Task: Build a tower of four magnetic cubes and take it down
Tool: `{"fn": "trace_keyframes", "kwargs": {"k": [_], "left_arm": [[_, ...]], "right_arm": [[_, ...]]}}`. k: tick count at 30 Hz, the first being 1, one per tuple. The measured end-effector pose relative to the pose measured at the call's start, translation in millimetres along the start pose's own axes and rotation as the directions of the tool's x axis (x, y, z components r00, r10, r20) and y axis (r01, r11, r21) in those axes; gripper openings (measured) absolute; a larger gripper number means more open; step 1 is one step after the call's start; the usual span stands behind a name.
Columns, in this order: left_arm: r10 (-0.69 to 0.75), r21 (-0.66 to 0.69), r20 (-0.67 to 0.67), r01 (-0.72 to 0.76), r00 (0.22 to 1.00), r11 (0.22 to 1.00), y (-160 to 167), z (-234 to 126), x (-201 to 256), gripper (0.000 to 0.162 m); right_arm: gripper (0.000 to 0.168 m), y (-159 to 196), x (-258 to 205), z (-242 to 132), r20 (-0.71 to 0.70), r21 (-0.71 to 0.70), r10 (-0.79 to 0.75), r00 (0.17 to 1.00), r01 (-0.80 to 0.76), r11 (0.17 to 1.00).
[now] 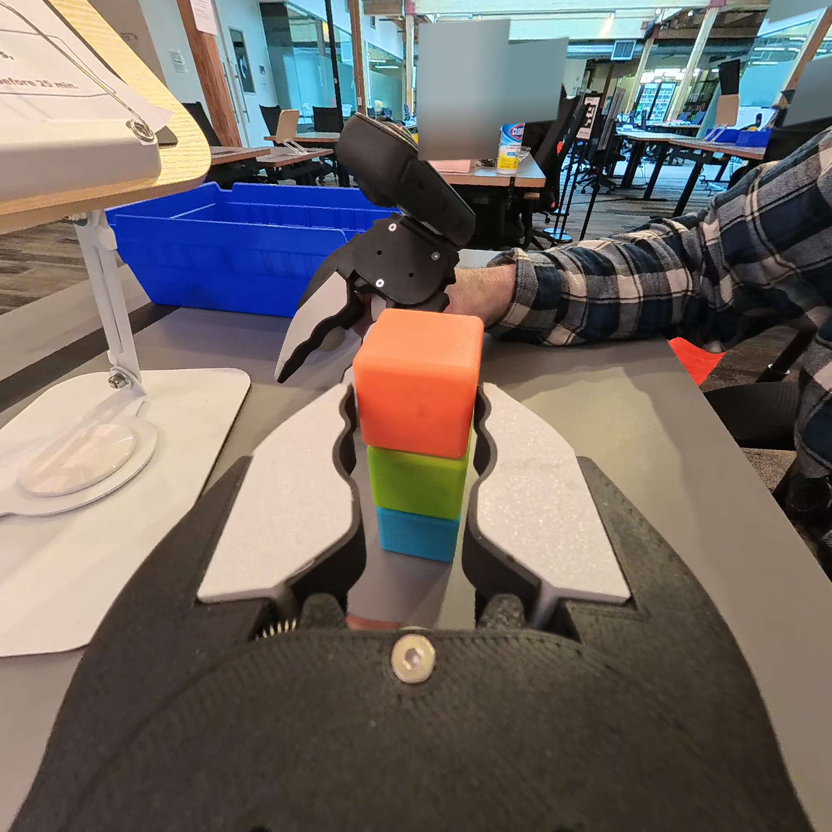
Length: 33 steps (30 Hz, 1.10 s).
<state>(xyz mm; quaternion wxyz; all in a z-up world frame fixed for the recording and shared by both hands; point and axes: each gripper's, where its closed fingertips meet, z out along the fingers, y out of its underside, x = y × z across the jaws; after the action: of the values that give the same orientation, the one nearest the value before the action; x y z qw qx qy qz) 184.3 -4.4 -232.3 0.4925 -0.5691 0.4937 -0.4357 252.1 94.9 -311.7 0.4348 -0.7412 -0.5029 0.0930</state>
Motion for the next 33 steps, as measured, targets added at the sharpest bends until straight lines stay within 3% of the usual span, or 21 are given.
{"fn": "trace_keyframes", "kwargs": {"k": [21, 28, 33], "left_arm": [[-0.001, -0.007, -0.008, 0.001, 1.000, 1.000, 0.4, -0.7, 0.7, 0.069], [0.000, -0.126, -0.013, -0.001, 1.000, 0.992, 20.3, 2.7, -0.6, 0.079], [-0.005, -0.163, -0.019, 0.002, 1.000, 0.987, 25.4, 2.7, -0.9, 0.077]], "right_arm": [[0.049, -0.6, -1.1, 0.7, -0.001, -0.004, -0.016, 1.000, 0.016, 1.000], [0.049, -0.6, -1.6, 0.8, -0.001, -0.005, -0.021, 1.000, 0.021, 1.000], [0.049, -0.8, -1.8, 0.8, -0.001, -0.005, -0.024, 1.000, 0.024, 1.000]]}}
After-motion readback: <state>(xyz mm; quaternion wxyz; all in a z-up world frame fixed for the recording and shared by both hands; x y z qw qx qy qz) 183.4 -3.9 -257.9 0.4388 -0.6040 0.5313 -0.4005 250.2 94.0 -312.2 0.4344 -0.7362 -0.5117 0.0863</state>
